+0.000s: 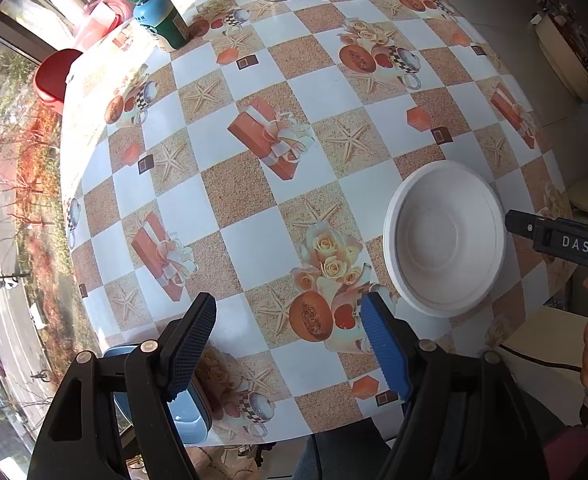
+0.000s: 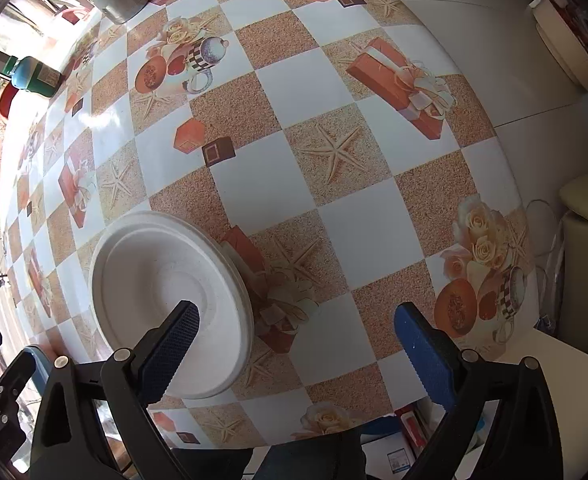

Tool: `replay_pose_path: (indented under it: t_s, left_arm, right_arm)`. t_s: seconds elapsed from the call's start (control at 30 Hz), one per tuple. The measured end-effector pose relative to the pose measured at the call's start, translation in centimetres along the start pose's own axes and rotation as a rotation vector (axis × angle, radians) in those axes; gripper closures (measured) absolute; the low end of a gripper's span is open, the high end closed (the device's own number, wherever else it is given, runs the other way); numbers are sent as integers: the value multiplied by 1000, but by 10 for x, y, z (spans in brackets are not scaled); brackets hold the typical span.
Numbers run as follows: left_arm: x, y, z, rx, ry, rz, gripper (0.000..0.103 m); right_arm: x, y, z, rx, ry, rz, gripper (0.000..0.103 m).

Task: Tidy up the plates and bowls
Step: 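Move the right tool back to the stack of white bowls, then grasp the rim of the white bowl stack with the right tool and lift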

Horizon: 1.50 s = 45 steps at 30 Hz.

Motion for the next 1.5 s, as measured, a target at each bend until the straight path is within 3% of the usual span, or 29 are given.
replay_pose_path:
  t_s: [0.27,0.43,0.7,0.9,1.17,1.5]
  left_arm:
    - [1,4,-12,-19,9,3,25]
    - [-10,-6,-16,-18,18,48,24]
    - [-40,-31,-30,-16,38,129,24]
    - [-43,-29,-39,-3,39,108,24]
    - [-50,-5,-46,49,32,100,24]
    - [-83,25,-53,150,17,123,24]
  right_arm:
    - [3,2,-24,-18,3,5,4]
    - [-4,2,-29,-5,14,23,4]
    - [-25,-31,-34,28,27,70,4]
    - [-32,-52,-46,15,50,85,4]
    - [-14,-32,-44,29,64,32,4]
    - [-23,10,-17,108,44,74,4]
Point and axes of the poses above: each gripper's, at about its wrist camera, not at the fingertips, and x roughly against the way its jaws point, z to its left, y to its top, the point moved 5 cm from there along -x, roughly the way its jaws point, and after that the axes turned 11 degrees about x, right-handed, at the moved point
